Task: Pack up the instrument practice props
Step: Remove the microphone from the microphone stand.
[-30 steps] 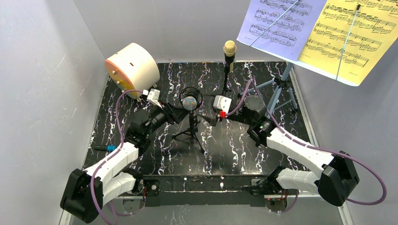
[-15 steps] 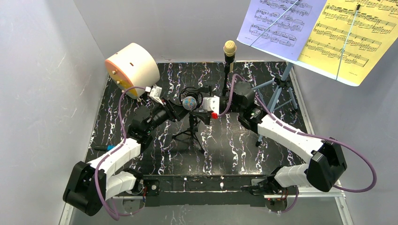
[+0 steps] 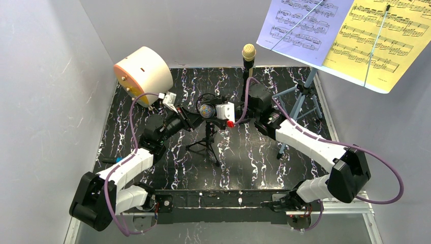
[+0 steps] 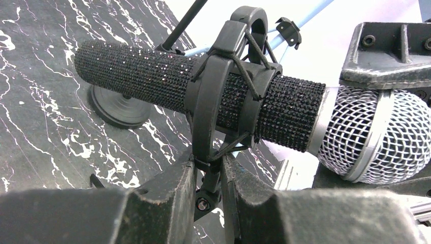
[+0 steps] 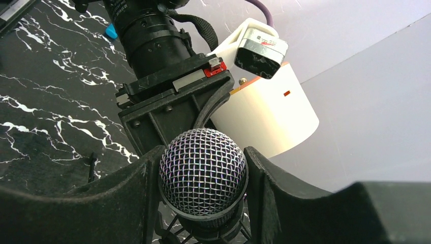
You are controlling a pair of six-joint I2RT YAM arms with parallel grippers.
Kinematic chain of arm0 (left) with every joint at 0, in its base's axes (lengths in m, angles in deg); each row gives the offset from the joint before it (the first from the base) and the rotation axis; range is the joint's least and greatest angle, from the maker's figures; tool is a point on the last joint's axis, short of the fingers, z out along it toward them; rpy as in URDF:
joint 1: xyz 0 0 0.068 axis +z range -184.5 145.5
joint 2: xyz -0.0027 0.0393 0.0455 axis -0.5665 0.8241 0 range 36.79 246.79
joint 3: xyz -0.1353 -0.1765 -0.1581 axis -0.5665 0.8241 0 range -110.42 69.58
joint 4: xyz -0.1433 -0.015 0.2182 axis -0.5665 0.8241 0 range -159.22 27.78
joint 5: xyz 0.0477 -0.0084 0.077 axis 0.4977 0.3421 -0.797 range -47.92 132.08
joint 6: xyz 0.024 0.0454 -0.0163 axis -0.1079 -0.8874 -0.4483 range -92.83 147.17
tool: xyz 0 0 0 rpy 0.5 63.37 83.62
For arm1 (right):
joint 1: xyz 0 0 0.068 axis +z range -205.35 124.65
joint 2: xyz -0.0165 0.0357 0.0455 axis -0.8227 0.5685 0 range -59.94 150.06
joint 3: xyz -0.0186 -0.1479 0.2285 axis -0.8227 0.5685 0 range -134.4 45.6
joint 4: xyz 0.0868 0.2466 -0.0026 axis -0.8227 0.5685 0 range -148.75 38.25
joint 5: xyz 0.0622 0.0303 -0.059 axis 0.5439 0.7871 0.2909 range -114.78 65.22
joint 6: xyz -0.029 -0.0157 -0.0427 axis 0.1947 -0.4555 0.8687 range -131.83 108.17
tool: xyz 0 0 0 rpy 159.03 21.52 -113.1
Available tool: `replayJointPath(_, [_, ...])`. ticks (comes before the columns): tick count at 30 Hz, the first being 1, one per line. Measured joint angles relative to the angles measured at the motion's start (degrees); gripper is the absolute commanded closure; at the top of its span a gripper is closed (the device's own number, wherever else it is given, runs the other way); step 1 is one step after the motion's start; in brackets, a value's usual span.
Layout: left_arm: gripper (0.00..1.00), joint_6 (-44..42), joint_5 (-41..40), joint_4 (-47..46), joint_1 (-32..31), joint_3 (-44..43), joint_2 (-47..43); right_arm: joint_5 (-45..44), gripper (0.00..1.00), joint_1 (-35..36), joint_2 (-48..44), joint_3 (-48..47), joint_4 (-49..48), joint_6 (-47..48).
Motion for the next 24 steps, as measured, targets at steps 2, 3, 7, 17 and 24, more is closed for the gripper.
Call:
replayJointPath(2, [1.0, 0.0, -0.13, 0.02, 0.0, 0.0, -0.04, 0.61, 0.73, 0.0, 0.5, -0.7, 0.7, 0.22])
replayJointPath(3, [1.0, 0.02, -0.2, 0.04, 0.0, 0.0, -0.04, 0.9, 0.8, 0.0, 0.59, -0.87, 0.92, 0.26])
replayJointPath(7, [1.0, 0.22, -0.98, 0.66, 0.0, 0.02, -0.37, 1.46, 0.99, 0.11, 0.61, -1.51, 2.05, 0.7])
replayJointPath(17, [1.0, 0.2, -7.15, 6.93, -0.22, 0.02, -3.8, 1.62, 0.99, 2.75, 0.57, -4.94, 6.21, 2.51])
replayJointPath(24, [1.0, -0.17, -10.27, 8.37, -0.26, -0.31, -4.24, 4.09, 0.99, 4.55, -0.85, -6.27, 6.86, 2.21])
